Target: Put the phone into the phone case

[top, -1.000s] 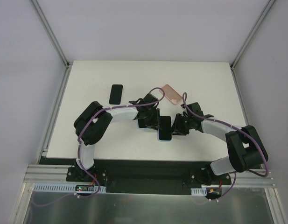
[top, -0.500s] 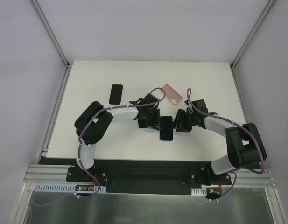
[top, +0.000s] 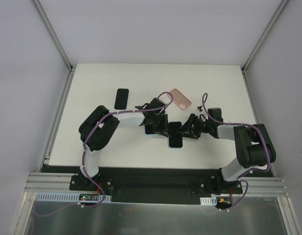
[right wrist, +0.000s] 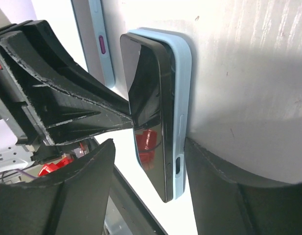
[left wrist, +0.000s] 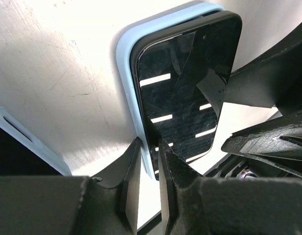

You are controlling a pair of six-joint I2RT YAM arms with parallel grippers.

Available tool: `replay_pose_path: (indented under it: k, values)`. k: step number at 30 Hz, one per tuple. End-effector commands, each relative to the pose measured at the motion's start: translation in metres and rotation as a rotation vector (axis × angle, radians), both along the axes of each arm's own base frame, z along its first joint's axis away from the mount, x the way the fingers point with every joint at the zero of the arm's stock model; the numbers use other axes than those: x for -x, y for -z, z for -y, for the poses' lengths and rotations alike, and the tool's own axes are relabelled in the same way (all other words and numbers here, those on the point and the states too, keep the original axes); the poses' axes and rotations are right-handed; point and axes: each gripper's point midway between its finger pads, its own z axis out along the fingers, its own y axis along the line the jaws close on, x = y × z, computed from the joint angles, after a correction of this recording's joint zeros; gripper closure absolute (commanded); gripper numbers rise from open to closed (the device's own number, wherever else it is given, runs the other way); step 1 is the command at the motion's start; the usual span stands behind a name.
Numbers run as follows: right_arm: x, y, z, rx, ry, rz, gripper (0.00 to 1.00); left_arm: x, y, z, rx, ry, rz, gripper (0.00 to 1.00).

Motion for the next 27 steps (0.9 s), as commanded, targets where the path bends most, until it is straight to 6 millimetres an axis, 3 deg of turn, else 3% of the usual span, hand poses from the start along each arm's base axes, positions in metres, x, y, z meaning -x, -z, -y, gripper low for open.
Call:
replay_pose_path:
  k: [1, 9, 15, 27]
  values:
    - [0.005, -0.021, -0.018, -0.162, -0.07, 0.038, 0.39, 0.011, 0.001, 0.009, 0.048, 0.026, -0.009, 0.87]
    - [0.009, -0.034, -0.022, -0.231, -0.106, 0.05, 0.38, 0.014, 0.004, 0.012, 0.077, 0.033, -0.019, 0.88]
    - [0.014, -0.028, -0.022, -0.242, -0.093, -0.005, 0.39, 0.014, -0.002, 0.016, 0.12, 0.041, -0.007, 0.87]
    - [0.015, -0.032, -0.022, -0.245, -0.091, 0.007, 0.62, 0.016, -0.004, 0.017, 0.151, 0.046, 0.002, 0.87]
